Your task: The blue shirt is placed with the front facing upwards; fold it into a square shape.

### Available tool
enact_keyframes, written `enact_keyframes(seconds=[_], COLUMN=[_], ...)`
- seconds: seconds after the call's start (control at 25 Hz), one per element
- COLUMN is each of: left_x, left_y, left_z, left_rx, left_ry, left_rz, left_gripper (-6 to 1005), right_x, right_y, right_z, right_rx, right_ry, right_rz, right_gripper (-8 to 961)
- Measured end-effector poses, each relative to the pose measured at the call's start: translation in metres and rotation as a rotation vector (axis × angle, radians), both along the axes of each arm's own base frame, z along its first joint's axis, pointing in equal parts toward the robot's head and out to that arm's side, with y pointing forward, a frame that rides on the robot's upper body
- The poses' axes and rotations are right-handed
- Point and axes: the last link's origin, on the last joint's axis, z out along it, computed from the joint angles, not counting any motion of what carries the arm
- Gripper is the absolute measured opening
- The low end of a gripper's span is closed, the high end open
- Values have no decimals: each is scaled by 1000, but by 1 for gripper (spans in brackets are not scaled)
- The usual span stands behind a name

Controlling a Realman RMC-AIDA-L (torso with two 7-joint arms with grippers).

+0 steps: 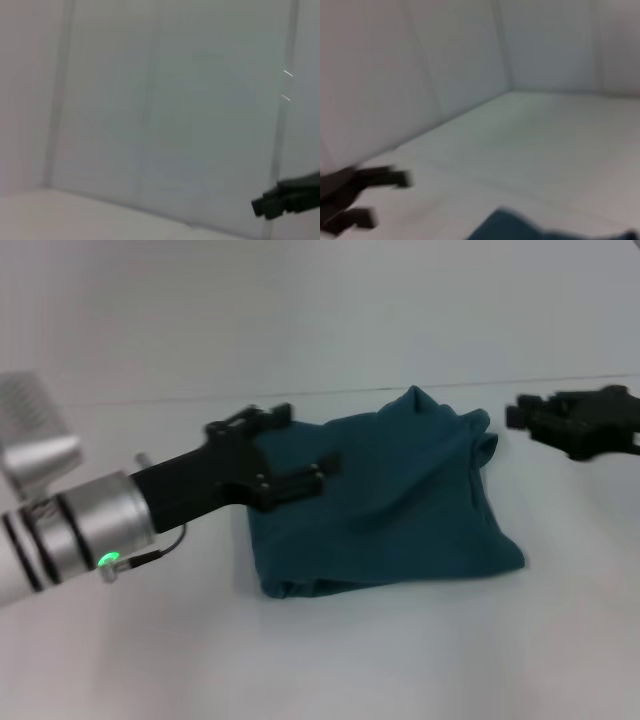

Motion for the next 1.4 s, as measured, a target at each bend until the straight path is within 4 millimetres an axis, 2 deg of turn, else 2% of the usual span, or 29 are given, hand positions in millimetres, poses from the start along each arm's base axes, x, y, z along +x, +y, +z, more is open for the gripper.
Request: enact_keyframes(seconds=[0.04,0.16,0.32,0.48,0.68,1.04,1.4], left_x=[5,21,33,43,42,38,36], left_y=[3,10,17,25,29,31,32], left_z=[-1,-6,-12,-18,-23,-23,-24], left_rx=[-31,-122,-200,-273,-329,-311,-300], left_ry=[22,112,216,307,396,415,426], left_rz=[-8,-15,13,62,129,165,168], left_gripper=[884,884,883,883,883,883,883], right_x=[0,7,16,19,16,6,5], right_y=[-6,-19,-24,-23,-19,-10,-6], right_z=[5,12,14,5,-11,-23,-26], right_rx=[-21,-90,-119,-133,-149,-155,-145], right_ry=[-23,-108,-165,-211,-279,-304,-317], right_rz=[6,-6,-35,-43,-30,-6,-2], right_gripper=[103,215,375,565,784,946,946])
